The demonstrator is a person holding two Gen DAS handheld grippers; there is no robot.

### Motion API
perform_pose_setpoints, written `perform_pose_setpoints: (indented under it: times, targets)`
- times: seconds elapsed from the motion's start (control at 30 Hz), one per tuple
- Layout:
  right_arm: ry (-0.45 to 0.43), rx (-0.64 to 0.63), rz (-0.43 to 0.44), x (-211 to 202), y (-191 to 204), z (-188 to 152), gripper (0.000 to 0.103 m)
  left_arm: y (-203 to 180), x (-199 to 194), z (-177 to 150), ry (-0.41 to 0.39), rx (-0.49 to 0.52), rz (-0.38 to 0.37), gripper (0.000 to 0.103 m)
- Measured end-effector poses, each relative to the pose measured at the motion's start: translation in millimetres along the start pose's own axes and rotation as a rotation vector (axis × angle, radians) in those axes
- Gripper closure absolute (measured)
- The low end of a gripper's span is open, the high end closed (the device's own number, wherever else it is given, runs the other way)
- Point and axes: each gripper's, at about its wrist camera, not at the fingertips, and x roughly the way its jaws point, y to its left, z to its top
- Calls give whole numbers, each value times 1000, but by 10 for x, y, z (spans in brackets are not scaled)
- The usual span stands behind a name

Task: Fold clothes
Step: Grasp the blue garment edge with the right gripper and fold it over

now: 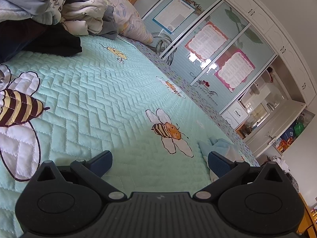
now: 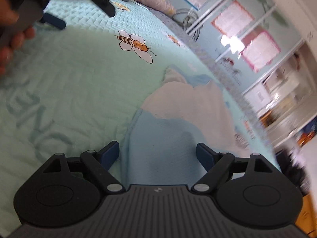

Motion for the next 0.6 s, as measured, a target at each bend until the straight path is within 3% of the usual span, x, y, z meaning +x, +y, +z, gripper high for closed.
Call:
perform_pose_setpoints:
  times: [0.27,0.3,0.33,0.37,0.4,0.43,0.5,0.6]
  targets:
    - [0,-102,-81,61,83,91,20,-11,-2,-8,0,7,2,1]
    - [7,-106,-75,80,62,116,26,-12,-2,-6,0,7,2,1]
    - [21,-116,-66,110,44,136,46,-14,-2,-5,1,7,2,1]
    - [44,-131,-57,151,23,137,59,-16,-3,-5,1,7,2,1]
    - [63,-139,-47,168,-10,113,82,-18,-5,-5,1,7,3,1]
    - [71,-130,-42,161,-54,85,91,-21,-7,-5,1,8,2,1]
    - [63,-47,-23,161,-208,66,91,-26,-7,-7,1,12,4,1]
    - [6,304,36,101,-763,67,95,-38,-4,-11,1,20,7,1]
